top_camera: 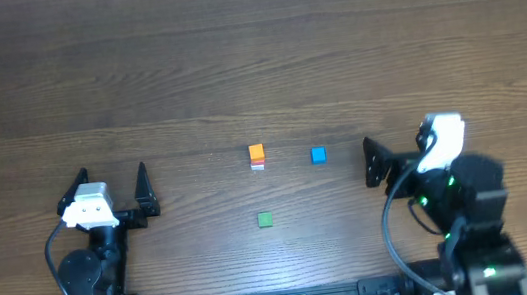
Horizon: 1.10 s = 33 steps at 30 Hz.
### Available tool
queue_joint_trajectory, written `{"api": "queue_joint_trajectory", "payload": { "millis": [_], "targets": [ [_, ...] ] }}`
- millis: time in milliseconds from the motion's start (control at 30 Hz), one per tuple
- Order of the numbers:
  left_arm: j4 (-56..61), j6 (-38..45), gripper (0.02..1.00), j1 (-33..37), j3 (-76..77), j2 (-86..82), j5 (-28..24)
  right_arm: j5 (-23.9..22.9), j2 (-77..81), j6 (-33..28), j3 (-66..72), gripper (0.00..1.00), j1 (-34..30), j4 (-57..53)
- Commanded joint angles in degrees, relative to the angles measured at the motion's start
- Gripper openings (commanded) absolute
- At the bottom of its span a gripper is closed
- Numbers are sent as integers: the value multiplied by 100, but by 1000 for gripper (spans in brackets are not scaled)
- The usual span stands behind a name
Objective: Stack Cubes
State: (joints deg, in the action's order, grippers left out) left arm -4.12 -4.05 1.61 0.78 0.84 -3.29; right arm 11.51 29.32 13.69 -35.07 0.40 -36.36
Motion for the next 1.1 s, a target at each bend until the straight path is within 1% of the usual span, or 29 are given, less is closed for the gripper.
{"api": "queue_joint_trajectory", "payload": {
  "millis": [33,167,233,333,400,533,567,667,700,867,933,1000,1100],
  "targets": [
    [2,66,1000,28,-42,-31,-94,439,791,282,-1150,993,7,-750],
    [2,66,998,28,-42,-31,-94,962,1432,225,-2098,993,90,-1849],
    [2,66,1000,28,-42,-31,-94,1034,1690,212,-2404,991,251,-2184],
    [2,66,1000,28,-42,-28,-94,994,2129,219,-2789,993,673,-2538],
    [2,63,1000,28,-42,-31,-94,815,2448,437,-2979,993,1056,-2671],
    [2,66,1000,28,-42,-28,-94,76,3067,1088,-3082,993,2087,-2688],
    [2,66,1000,28,-42,-31,-94,-160,3257,1340,-3082,993,2426,-2691],
    [2,66,1000,28,-42,-28,-96,-673,3740,2017,-3091,993,3272,-2684],
    [2,66,1000,28,-42,-31,-96,-984,4057,2461,-3093,993,3842,-2688],
    [2,66,1000,28,-42,-28,-94,-1432,4647,3499,-3093,993,5064,-2691],
    [2,66,1000,28,-42,-31,-94,-1615,4830,3941,-3093,991,5434,-2688],
    [2,66,1000,28,-42,-31,-96,-1718,5007,4352,-3093,993,5711,-2686],
    [2,66,1000,28,-42,-31,-96,-1722,5272,4723,-3093,993,5960,-2684]
  ]
}}
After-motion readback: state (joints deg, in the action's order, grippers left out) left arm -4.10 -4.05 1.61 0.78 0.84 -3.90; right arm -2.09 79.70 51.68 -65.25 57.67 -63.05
